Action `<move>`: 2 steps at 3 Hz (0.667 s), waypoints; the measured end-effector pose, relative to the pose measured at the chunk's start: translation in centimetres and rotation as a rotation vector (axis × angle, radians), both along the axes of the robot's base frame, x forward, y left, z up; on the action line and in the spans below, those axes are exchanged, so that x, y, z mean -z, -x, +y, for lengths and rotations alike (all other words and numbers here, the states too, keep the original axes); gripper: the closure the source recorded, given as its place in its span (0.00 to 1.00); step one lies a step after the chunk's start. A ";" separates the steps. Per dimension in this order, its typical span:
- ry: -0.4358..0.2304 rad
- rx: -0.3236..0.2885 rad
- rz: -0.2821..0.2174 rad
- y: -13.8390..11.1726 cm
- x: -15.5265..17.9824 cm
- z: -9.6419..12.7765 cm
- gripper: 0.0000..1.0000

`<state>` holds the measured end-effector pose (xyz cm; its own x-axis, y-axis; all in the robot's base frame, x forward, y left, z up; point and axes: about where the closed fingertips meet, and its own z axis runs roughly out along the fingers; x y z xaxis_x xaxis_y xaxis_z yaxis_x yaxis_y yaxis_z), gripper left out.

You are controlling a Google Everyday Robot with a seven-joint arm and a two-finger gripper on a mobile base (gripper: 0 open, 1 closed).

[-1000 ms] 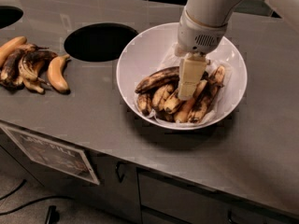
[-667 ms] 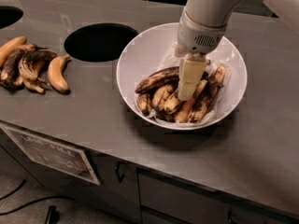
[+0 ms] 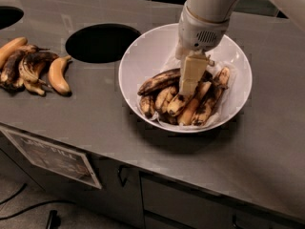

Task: Pick banana from white bowl

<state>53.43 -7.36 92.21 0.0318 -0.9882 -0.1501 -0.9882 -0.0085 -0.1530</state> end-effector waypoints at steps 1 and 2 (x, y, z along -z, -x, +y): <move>0.008 -0.014 -0.003 -0.5 -0.3 0.5 0.28; 0.014 -0.031 0.001 -1.0 -0.3 1.0 0.29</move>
Offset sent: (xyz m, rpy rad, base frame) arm 0.0089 0.0113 0.0023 -0.0378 0.0320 0.0514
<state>54.41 -6.33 92.47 0.0627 -0.9887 -0.1365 -0.9875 -0.0417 -0.1519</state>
